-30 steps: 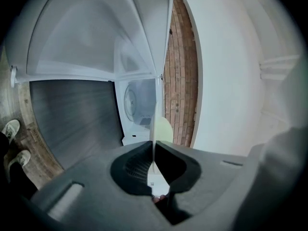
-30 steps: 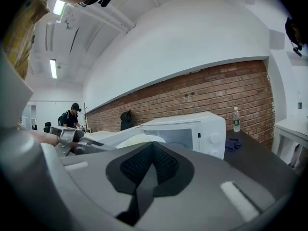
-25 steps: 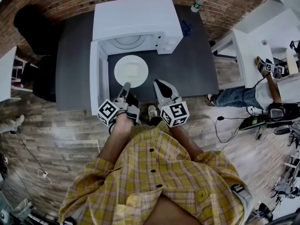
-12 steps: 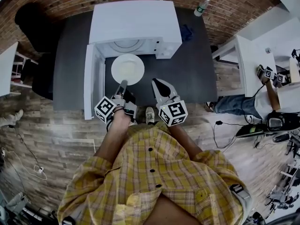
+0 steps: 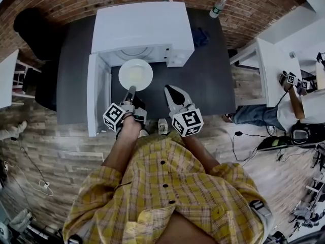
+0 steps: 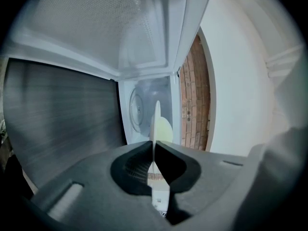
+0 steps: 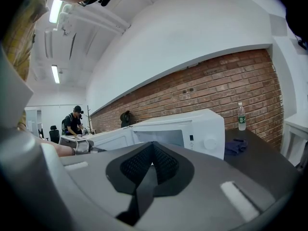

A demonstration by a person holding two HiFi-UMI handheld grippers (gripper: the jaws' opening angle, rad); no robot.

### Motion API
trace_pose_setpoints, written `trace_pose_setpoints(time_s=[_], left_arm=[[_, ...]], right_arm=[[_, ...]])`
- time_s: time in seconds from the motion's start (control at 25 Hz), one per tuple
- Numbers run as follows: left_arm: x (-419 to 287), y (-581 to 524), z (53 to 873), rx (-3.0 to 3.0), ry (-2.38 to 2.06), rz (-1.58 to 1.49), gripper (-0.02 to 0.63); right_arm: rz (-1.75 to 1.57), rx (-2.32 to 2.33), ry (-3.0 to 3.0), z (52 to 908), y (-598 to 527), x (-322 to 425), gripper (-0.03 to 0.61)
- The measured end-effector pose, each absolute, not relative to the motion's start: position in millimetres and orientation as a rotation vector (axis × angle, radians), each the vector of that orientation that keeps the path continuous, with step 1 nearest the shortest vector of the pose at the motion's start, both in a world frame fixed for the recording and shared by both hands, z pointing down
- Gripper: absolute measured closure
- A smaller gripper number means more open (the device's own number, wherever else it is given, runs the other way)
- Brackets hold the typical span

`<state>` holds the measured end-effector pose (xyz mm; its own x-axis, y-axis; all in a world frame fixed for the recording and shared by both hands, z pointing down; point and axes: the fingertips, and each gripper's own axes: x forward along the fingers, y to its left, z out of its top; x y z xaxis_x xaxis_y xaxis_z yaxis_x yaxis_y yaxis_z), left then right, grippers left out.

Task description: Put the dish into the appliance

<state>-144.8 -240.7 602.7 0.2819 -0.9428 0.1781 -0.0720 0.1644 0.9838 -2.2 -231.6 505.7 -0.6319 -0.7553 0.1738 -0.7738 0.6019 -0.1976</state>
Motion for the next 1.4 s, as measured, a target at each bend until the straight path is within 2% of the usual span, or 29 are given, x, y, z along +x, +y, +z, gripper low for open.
trace_pose_setpoints(time_s=[1.4], left_arm=[[-169, -358, 693, 1.107, -1.192, -0.897, 0.600]], right_arm=[[0.389, 1.361, -2.699, 515, -271, 10, 0.575]])
